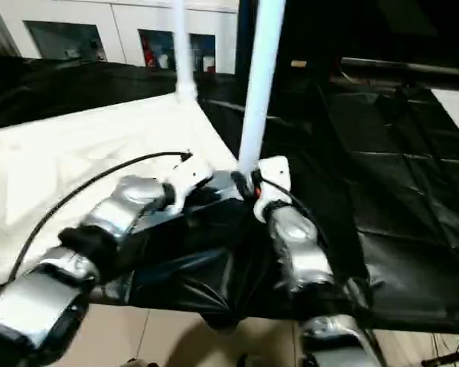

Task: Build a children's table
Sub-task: Rotate leg to tighten

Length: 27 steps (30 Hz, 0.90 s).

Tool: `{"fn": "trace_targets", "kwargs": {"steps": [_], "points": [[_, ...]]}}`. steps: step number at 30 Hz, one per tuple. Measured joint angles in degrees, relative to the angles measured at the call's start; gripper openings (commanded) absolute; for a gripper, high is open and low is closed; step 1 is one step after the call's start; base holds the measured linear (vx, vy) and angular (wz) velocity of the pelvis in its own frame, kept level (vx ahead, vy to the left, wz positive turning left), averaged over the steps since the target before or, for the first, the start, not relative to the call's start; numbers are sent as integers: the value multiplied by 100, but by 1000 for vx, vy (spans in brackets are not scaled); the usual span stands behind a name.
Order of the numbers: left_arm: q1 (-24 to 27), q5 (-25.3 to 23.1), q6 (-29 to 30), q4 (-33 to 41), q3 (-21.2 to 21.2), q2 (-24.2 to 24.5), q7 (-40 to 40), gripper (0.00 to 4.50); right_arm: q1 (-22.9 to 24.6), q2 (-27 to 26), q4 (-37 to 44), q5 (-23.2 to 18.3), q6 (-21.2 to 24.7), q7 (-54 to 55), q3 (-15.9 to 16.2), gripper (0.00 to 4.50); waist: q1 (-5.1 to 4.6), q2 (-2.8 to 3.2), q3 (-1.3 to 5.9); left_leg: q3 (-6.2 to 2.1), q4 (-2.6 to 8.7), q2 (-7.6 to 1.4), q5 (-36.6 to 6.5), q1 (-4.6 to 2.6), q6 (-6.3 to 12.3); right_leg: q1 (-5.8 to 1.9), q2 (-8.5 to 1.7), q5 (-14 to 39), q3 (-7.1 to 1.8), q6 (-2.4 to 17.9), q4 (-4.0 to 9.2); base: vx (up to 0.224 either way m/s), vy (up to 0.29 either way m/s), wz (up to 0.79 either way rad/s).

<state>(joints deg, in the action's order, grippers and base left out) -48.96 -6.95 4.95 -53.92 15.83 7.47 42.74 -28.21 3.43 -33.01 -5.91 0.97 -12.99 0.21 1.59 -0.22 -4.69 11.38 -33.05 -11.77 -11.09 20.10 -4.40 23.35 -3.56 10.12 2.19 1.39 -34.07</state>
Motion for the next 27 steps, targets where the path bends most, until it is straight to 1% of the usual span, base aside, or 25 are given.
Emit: {"fn": "trace_targets", "kwargs": {"steps": [1, 2, 5, 7, 9, 11, 13, 15, 18, 19, 21, 23, 26, 27], "points": [[-37, -16, -27, -69, -23, -16, -12, 0, -31, -31, -35, 3, -14, 12, -19, 256, 3, 0, 0, 0, 2, 0, 0, 0, 0, 0, 1, 0, 0, 0, 1, 0, 0, 0], [-52, -23, -48, -93, -23, -18, -12, 0, -32, -45, -40, 3, -50, -16, -36, 270, 6, 0, 0, 0, 2, 0, 0, 1, 0, 1, 1, 0, 1, 0, 2, 0, 0, 0], [-52, -53, -134, -106, -22, 12, 6, 0, 20, -1, -37, -25, -133, -266, -29, 278, -1, -1, -1, 0, 2, -1, 0, 5, 0, 5, 1, 0, 0, 0, 2, 0, 0, 0], [-52, -49, -152, -105, -22, 40, 32, 0, 69, 84, -37, -22, -135, -388, 5, 303, -7, 0, -2, 0, 3, -2, 0, 10, 1, 9, 3, 0, 0, 0, 2, 0, 0, 0], [-43, -31, -180, -91, -22, 96, 104, 0, 74, 223, -38, -2, -139, -570, 86, 316, -20, -1, -4, -1, 6, -6, 1, 13, 1, 14, 8, -1, 1, 0, 0, 0, 0, 0], [6, -18, -264, -29, -21, 198, 306, 0, 71, 435, -37, 14, -172, -920, 240, 316, -19, 1, -4, -4, 12, -8, 1, 18, 2, 21, 12, 0, 2, 0, -1, 0, 0, 0], [127, 2, -367, 143, -20, 385, 576, 0, 71, 744, -36, 17, -182, -1437, 355, 316, -7, 1, -4, -6, 17, -10, 5, 22, 8, 29, 15, 1, 4, -1, 0, 0, 0, 0], [183, 15, -496, 204, -16, 517, 818, 0, 66, 938, -21, 7, -249, -1903, 438, 316, 1, 1, -4, -7, 18, -11, 9, 33, 15, 38, 16, 1, 6, -2, -1, 0, 0, 0], [341, 59, -663, 418, -8, 725, 1265, 0, 67, 1220, 46, 7, -360, -2547, 557, 316, 19, 1, -4, -6, 16, -10, 20, 37, 34, 53, 15, 1, 5, -1, 0, 0, 0, 0], [438, 107, -669, 586, 15, 838, 1535, 0, 70, 1330, 102, -4, -387, -2856, 627, 316, 22, 1, -4, -5, 14, -11, 20, 35, 34, 57, 15, 1, 5, -1, 1, 0, 0, 0], [637, 226, -736, 897, 97, 1060, 2011, 0, 122, 1527, 254, -66, -434, -3421, 770, 316, 26, 1, -4, -4, 14, -11, 19, 37, 36, 60, 14, 3, 5, 2, 1, 0, 0, 0], [809, 341, -811, 1146, 152, 1223, 2430, 0, 194, 1615, 398, -174, -426, -3925, 880, 316, 50, -2, -6, -4, 13, -14, 19, 37, 36, 61, 14, 4, 11, 3, -2, 0, 0, 0], [973, 444, -804, 1415, 202, 1340, 2863, 0, 331, 1763, 601, -383, -333, -4487, 985, 316, 106, -2, -6, 5, 2, -14, 19, 41, 36, 58, 6, 4, 7, 3, -2, 0, 0, 0], [1007, 451, -793, 1480, 202, 1351, 2924, 0, 339, 1795, 603, -433, -302, -4612, 1003, 316, 110, -2, -6, 7, -2, -13, 18, 41, 35, 56, 3, 4, 5, 4, -2, 0, 0, 0]]}}
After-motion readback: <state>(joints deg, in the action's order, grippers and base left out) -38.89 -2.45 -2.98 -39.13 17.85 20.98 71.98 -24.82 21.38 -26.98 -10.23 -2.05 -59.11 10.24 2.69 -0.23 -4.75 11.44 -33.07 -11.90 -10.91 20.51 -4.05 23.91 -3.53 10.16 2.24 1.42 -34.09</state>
